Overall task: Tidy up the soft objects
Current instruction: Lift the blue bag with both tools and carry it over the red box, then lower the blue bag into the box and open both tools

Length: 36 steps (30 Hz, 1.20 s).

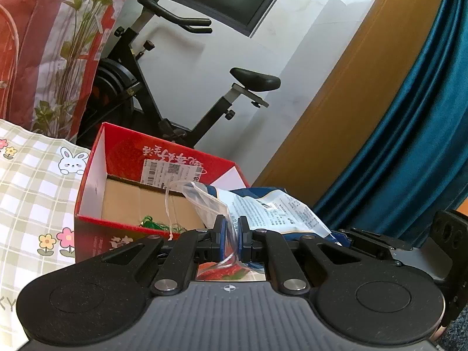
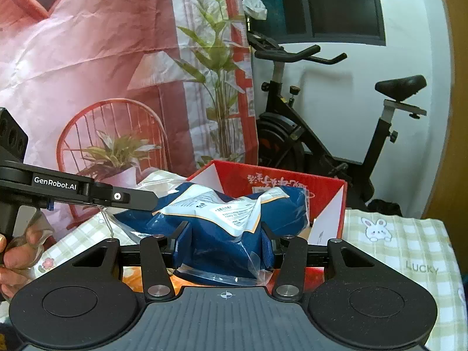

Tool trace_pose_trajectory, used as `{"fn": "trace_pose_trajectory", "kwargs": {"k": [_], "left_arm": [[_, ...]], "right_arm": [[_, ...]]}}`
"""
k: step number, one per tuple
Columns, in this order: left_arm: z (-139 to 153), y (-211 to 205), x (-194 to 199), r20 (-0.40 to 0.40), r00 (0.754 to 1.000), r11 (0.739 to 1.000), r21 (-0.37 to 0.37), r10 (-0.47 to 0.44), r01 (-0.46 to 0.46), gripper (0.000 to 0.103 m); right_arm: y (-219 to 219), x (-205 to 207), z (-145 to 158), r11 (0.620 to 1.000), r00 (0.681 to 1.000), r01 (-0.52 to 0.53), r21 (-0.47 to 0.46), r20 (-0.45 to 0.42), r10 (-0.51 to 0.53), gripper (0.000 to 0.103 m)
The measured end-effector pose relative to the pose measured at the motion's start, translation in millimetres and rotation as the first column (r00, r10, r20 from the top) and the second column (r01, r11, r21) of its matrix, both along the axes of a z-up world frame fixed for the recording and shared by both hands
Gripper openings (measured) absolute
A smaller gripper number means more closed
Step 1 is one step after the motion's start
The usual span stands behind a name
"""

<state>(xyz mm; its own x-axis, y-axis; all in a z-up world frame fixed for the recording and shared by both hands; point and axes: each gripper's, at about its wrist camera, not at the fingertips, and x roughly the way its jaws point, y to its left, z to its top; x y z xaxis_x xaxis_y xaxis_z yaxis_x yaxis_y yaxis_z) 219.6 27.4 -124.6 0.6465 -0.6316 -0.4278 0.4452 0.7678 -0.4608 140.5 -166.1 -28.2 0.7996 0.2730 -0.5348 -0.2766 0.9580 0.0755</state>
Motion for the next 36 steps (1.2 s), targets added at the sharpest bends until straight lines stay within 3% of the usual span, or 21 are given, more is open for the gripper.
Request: {"fn": "trace_pose_trajectory", "kwargs": {"k": [16, 24, 33, 36], "left_arm": [[-1.6, -20.1, 82.2, -0.034, 0.999, 0.999, 0.035, 0.018, -0.017, 0.009], [-30.6, -26.5, 121.0, -0.149, 0.987, 0.994, 0.100, 0.053, -0.038, 0.009], [-46.0, -31.9, 136.3, -0.201, 0.975, 0.983, 0.175, 0.096, -0.061, 0.011], [-46.3, -31.2, 135.7, -0.204, 0.974, 0.979, 0.194, 0.102, -0.062, 0.021]], "right_arm": [[-14.1, 104.3, -11.0, 0.998, 1.000, -0.019, -0.064, -0.010, 0.018, 0.045], [-21.8, 156.3, -54.9, 0.999, 0.993, -0.006, -0.051, -0.121, 0.000, 0.045], [-19.9, 189.5, -91.6, 0.997, 0.970, 0.023, -0.075, -0.238, -0.040, 0.045], [-15.1, 192.9, -96.5, 0.992, 0.963, 0.028, -0.124, -0.265, -0.060, 0.046]]}}
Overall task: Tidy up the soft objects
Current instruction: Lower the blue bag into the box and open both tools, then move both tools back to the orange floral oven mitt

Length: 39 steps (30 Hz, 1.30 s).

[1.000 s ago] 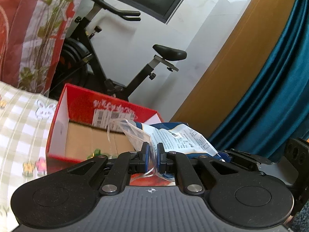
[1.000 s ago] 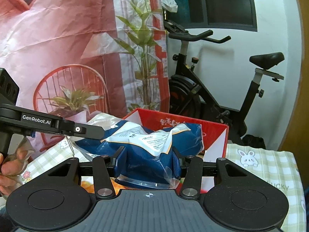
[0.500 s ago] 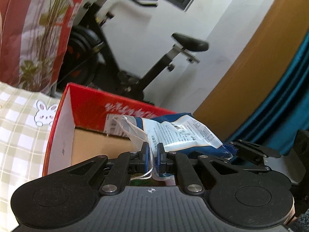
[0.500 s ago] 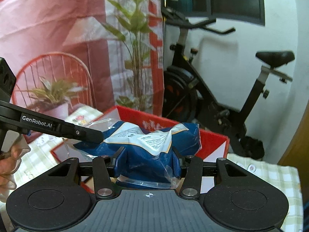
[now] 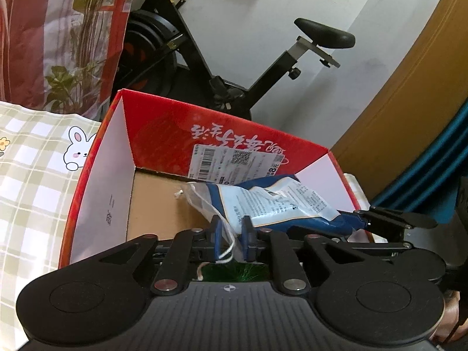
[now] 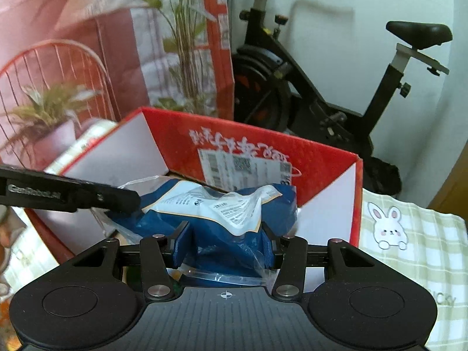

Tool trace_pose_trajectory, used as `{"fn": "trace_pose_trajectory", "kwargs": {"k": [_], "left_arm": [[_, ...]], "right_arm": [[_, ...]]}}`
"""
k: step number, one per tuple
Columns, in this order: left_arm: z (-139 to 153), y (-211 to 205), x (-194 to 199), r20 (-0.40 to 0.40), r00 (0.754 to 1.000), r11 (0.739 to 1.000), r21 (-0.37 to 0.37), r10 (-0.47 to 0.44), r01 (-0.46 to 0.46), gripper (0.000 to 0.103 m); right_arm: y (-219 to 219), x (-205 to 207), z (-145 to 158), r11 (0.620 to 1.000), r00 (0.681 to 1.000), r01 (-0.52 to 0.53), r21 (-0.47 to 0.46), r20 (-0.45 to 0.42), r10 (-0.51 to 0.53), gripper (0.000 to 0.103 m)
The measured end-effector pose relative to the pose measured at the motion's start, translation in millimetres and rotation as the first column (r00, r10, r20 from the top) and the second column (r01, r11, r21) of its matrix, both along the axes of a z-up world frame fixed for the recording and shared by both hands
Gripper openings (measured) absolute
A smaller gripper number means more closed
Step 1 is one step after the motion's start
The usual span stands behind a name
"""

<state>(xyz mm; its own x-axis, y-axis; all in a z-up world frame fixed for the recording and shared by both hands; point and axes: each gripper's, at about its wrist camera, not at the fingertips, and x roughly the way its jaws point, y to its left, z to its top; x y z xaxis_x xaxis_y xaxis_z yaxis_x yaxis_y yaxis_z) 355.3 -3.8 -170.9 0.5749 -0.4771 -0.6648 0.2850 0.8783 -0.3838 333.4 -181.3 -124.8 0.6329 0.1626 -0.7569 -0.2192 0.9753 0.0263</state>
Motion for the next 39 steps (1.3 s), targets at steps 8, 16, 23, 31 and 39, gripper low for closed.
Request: {"fn": "trace_pose_trajectory", "kwargs": {"k": [8, 16, 23, 31, 39], "left_arm": [[16.0, 2.6, -7.6, 0.048, 0.999, 1.000, 0.005, 0.006, -0.006, 0.054], [33.6, -0.2, -32.0, 0.112, 0.993, 0.997, 0.069, -0.024, 0.017, 0.076], [48.6, 0.8, -59.7, 0.171, 0.984, 0.990, 0.136, -0.050, 0.027, 0.098], [54.8, 12.2, -89.7, 0.189, 0.982, 0.989, 0.151, -0.029, 0.001, 0.100], [54.2, 21.0, -126.3, 0.214, 0.977, 0.987, 0.162, -0.021, -0.015, 0.100]], "right_arm": [[4.0, -10.8, -0.8, 0.998, 1.000, 0.019, -0.051, 0.009, -0.019, 0.056], [1.1, -36.5, 23.3, 0.998, 0.995, 0.045, -0.047, 0.095, -0.040, 0.089], [-8.0, -66.5, 41.3, 0.994, 0.982, 0.105, 0.019, 0.159, -0.107, 0.103], [-15.0, -105.1, 57.1, 0.975, 0.946, 0.194, 0.108, 0.242, -0.215, 0.103], [-11.3, -151.2, 65.2, 0.971, 0.916, 0.210, 0.114, 0.323, -0.236, 0.103]]}}
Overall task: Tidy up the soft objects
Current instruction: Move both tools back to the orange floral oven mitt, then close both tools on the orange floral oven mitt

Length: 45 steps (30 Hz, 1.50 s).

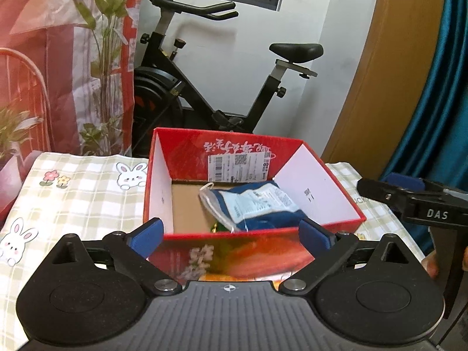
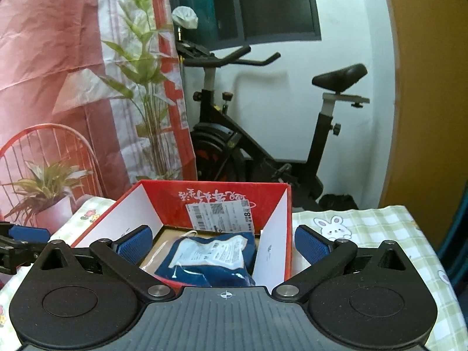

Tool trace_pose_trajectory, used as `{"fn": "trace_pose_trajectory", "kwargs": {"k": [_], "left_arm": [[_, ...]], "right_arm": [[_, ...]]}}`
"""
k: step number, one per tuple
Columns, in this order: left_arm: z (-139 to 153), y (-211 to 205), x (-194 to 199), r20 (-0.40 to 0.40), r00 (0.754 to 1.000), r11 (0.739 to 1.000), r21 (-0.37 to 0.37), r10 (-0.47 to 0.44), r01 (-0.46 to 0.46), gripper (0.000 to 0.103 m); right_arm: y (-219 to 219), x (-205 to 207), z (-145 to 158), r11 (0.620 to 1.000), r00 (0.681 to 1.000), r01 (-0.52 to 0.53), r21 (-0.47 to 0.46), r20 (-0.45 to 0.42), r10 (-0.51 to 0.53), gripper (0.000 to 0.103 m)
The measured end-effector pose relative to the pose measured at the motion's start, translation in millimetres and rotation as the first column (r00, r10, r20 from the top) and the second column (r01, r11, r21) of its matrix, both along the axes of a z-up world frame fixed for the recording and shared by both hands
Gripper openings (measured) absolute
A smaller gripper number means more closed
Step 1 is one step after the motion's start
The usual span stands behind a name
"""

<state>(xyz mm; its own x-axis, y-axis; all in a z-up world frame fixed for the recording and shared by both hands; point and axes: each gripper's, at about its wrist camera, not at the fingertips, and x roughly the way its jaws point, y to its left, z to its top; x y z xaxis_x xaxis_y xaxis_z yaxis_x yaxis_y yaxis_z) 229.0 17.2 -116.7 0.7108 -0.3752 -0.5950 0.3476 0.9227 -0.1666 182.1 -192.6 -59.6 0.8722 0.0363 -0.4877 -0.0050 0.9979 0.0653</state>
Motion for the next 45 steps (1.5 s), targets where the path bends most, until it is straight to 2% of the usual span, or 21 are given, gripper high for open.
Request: {"fn": "trace_pose_trajectory", "kwargs": {"k": [3, 9, 17, 22, 24, 27, 29, 32, 40, 45], "left_arm": [[-2.1, 3.4, -11.3, 0.001, 1.000, 1.000, -0.002, 0.001, -0.001, 0.100], [-6.0, 9.4, -30.7, 0.004, 1.000, 1.000, 0.006, 0.007, -0.007, 0.100], [-16.2, 17.0, -51.8, -0.010, 1.000, 1.000, -0.015, 0.020, -0.020, 0.100], [-30.1, 14.5, -57.7, -0.039, 0.999, 0.999, -0.036, 0.013, -0.014, 0.099], [-36.3, 13.9, -58.8, -0.052, 0.999, 0.999, -0.048, 0.008, -0.010, 0.096], [-45.5, 15.9, -58.4, -0.083, 0.996, 0.997, -0.074, 0.007, -0.013, 0.085], [-51.8, 19.0, -57.5, -0.107, 0.994, 0.995, -0.095, 0.012, -0.022, 0.074], [-60.1, 23.0, -57.0, -0.134, 0.991, 0.992, -0.119, 0.029, -0.045, 0.065], [-71.4, 33.2, -60.9, -0.165, 0.982, 0.983, -0.146, 0.087, -0.111, 0.064], [-77.0, 40.8, -59.5, -0.192, 0.975, 0.977, -0.159, 0.108, -0.140, 0.064]], "right_arm": [[3.8, -16.1, -1.5, 1.000, 1.000, -0.002, -0.009, 0.011, 0.002, 0.103], [2.5, -43.9, -12.3, 0.999, 1.000, 0.017, 0.032, 0.002, -0.017, 0.103], [11.6, -73.7, -29.4, 1.000, 1.000, 0.018, 0.002, 0.004, -0.018, 0.103], [17.8, -81.1, -45.5, 1.000, 0.999, 0.012, 0.007, -0.031, -0.012, 0.103], [21.1, -80.3, -53.1, 1.000, 0.998, -0.012, 0.019, -0.064, 0.013, 0.103], [29.4, -79.9, -63.1, 0.999, 0.995, -0.042, 0.020, -0.095, 0.044, 0.102], [35.3, -80.3, -68.4, 0.998, 0.992, -0.058, 0.014, -0.108, 0.059, 0.100], [41.0, -77.7, -76.3, 0.997, 0.988, -0.072, 0.012, -0.134, 0.073, 0.090], [48.1, -73.5, -97.2, 0.991, 0.970, -0.127, 0.040, -0.204, 0.132, 0.073], [46.6, -78.0, -106.7, 0.988, 0.966, -0.136, 0.068, -0.214, 0.148, 0.071]]}}
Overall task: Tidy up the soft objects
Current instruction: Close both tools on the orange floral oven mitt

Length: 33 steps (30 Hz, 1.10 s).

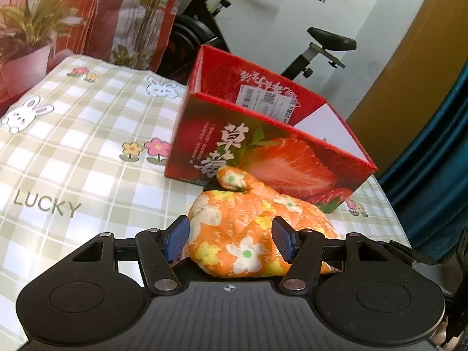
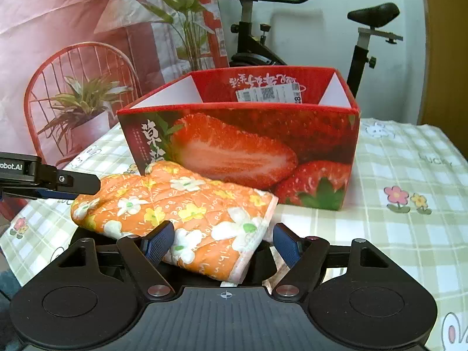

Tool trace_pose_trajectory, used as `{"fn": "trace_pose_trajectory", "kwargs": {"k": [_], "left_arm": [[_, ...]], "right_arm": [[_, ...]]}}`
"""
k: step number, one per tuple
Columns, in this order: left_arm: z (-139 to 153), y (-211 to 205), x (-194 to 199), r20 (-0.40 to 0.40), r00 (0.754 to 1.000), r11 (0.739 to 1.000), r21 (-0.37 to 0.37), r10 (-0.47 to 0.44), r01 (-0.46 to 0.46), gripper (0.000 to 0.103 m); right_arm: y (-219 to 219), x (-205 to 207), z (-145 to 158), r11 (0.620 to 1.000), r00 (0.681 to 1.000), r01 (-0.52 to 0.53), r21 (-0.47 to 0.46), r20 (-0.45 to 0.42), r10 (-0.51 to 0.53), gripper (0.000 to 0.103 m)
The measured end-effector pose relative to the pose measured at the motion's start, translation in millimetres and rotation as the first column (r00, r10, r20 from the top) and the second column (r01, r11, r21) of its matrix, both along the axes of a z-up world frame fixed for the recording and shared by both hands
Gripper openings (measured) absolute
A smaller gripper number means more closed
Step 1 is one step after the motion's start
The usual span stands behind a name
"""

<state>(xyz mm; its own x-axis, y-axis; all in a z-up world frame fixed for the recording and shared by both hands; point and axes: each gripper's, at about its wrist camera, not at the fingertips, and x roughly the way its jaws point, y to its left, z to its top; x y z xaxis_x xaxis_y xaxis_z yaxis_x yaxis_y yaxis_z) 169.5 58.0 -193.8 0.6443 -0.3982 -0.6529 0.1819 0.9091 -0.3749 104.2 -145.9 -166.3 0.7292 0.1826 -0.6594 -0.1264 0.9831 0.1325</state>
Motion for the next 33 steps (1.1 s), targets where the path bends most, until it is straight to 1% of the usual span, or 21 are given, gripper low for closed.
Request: {"fn": "trace_pose_trajectory", "kwargs": {"k": [6, 9, 10, 11, 12, 14, 17, 19, 21, 23, 25, 28, 30, 33], "left_arm": [[-14.2, 2.3, 1.1, -0.053, 0.998, 0.998, -0.053, 0.015, -0.018, 0.064], [-18.3, 1.0, -2.2, -0.052, 0.999, 0.998, -0.059, 0.012, -0.015, 0.064], [-17.9, 0.5, -3.6, -0.041, 0.999, 0.999, -0.051, 0.014, -0.016, 0.056], [-17.2, 0.1, -4.4, -0.031, 0.999, 0.999, -0.040, 0.019, -0.021, 0.046], [-16.0, 0.3, -5.0, -0.022, 0.999, 0.999, -0.028, 0.025, -0.025, 0.042], [-13.4, 2.1, -5.1, -0.010, 1.000, 0.999, -0.029, 0.028, -0.029, 0.032], [-10.4, 1.6, -6.5, 0.004, 1.000, 0.999, -0.023, 0.023, -0.023, 0.028], [-8.6, -0.6, -7.6, 0.013, 1.000, 1.000, -0.013, 0.015, -0.015, 0.028], [-7.5, -1.5, -8.4, 0.014, 1.000, 1.000, -0.014, 0.006, -0.005, 0.028], [-7.2, -2.1, -9.2, 0.014, 1.000, 1.000, -0.014, -0.003, 0.003, 0.028], [-7.8, -2.7, -9.0, 0.007, 1.000, 1.000, -0.012, -0.009, 0.009, 0.028], [-10.0, -2.1, -9.1, -0.006, 1.000, 1.000, -0.014, -0.012, 0.012, 0.028], [-9.9, -0.9, -10.3, -0.002, 1.000, 1.000, -0.018, -0.011, 0.011, 0.028], [-5.3, -0.1, -13.0, 0.030, 0.999, 1.000, -0.021, -0.014, 0.015, 0.021]], "right_arm": [[-3.4, -0.3, -2.1, 1.000, 1.000, -0.006, 0.017, 0.001, 0.006, 0.071], [-5.6, -0.1, -3.8, 0.999, 1.000, -0.006, 0.033, -0.006, 0.007, 0.071], [-6.4, 0.2, -4.2, 0.999, 1.000, -0.006, 0.042, -0.009, 0.006, 0.070], [-7.0, 0.7, -4.4, 0.999, 1.000, -0.005, 0.049, -0.013, 0.006, 0.069], [-7.2, 1.2, -4.2, 0.998, 1.000, -0.006, 0.056, -0.016, 0.007, 0.067], [-7.6, 3.0, -3.0, 0.998, 1.000, -0.010, 0.068, -0.021, 0.012, 0.064], [-6.9, 4.7, -1.2, 0.997, 0.999, -0.016, 0.080, -0.027, 0.018, 0.060], [-6.5, 5.4, 0.1, 0.996, 0.999, -0.019, 0.085, -0.028, 0.022, 0.055], [-5.7, 5.4, 3.0, 0.996, 0.999, -0.027, 0.084, -0.021, 0.029, 0.045], [-3.9, 4.9, 6.7, 0.997, 0.999, -0.036, 0.075, -0.010, 0.037, 0.040], [-1.9, 4.1, 10.7, 0.998, 0.999, -0.044, 0.055, 0.006, 0.044, 0.032], [-2.3, 3.6, 16.3, 0.998, 0.998, -0.050, 0.040, 0.027, 0.049, 0.023], [-2.9, 3.5, 19.8, 0.998, 0.998, -0.055, 0.037, 0.036, 0.054, 0.020], [-3.8, 3.2, 25.5, 0.997, 0.996, -0.068, 0.034, 0.055, 0.066, 0.016]]}}
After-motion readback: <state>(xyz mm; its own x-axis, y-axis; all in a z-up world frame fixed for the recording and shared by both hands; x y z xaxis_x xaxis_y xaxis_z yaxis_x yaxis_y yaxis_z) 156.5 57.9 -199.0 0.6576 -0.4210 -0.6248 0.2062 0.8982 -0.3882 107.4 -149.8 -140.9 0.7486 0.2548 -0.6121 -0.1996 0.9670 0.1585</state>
